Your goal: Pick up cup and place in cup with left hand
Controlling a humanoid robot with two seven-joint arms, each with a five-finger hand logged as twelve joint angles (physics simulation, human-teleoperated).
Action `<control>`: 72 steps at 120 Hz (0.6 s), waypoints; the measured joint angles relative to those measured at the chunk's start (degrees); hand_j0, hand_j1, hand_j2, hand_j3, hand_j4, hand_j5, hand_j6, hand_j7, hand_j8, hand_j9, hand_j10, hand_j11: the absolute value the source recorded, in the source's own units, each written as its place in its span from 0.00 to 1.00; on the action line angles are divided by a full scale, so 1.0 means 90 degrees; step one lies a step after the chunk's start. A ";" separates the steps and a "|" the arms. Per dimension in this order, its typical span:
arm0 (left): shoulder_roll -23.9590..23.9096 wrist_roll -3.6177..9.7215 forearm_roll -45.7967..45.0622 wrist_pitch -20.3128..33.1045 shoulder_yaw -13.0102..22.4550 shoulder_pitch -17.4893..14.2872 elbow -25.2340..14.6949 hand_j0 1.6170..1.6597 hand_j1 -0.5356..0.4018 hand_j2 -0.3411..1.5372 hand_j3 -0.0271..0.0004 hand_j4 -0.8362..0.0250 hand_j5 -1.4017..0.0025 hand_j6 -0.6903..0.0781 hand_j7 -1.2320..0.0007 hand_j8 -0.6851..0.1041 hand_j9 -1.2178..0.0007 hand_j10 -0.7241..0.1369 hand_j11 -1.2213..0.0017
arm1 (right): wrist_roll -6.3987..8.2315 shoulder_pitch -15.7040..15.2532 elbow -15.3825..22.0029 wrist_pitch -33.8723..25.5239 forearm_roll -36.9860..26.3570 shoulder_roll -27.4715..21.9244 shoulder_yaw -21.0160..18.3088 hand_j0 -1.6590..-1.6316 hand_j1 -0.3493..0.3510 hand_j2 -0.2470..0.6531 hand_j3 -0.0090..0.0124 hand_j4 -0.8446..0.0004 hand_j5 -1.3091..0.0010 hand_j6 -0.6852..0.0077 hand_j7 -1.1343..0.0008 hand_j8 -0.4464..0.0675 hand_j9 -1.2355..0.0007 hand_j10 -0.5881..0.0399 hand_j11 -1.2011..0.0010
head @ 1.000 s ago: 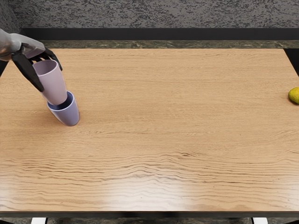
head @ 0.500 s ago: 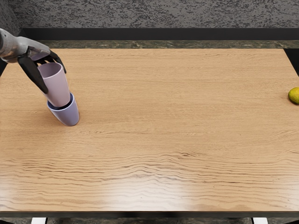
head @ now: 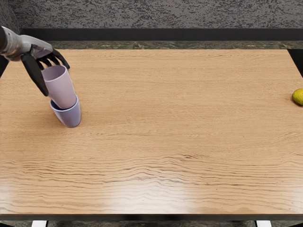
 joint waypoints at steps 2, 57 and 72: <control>0.0000 0.0000 0.0000 0.0010 0.0000 -0.0002 0.0001 0.94 0.58 0.21 0.99 0.73 0.70 0.69 0.67 0.65 0.67 0.57 0.67 | 0.0000 0.0000 0.0000 0.0000 0.0000 0.0000 0.0000 0.04 0.05 0.27 0.42 0.96 0.97 0.94 0.96 0.81 0.97 0.89 0.97; 0.0020 0.0000 -0.0005 0.0066 -0.0010 -0.0062 -0.0015 0.96 0.75 0.20 0.99 0.80 0.85 0.71 0.84 0.69 0.84 0.67 0.83 | 0.0000 0.0000 0.0017 0.0000 0.0000 0.0000 -0.0001 0.04 0.05 0.27 0.42 0.96 0.97 0.94 0.96 0.81 0.97 0.89 0.97; 0.0026 0.0000 -0.0008 0.0067 -0.0011 -0.0055 -0.0018 0.96 0.76 0.20 0.99 0.80 0.86 0.71 0.85 0.69 0.84 0.67 0.84 | 0.0000 0.0000 0.0021 0.0001 0.0000 0.0000 -0.0002 0.04 0.05 0.27 0.42 0.96 0.97 0.94 0.96 0.81 0.97 0.89 0.97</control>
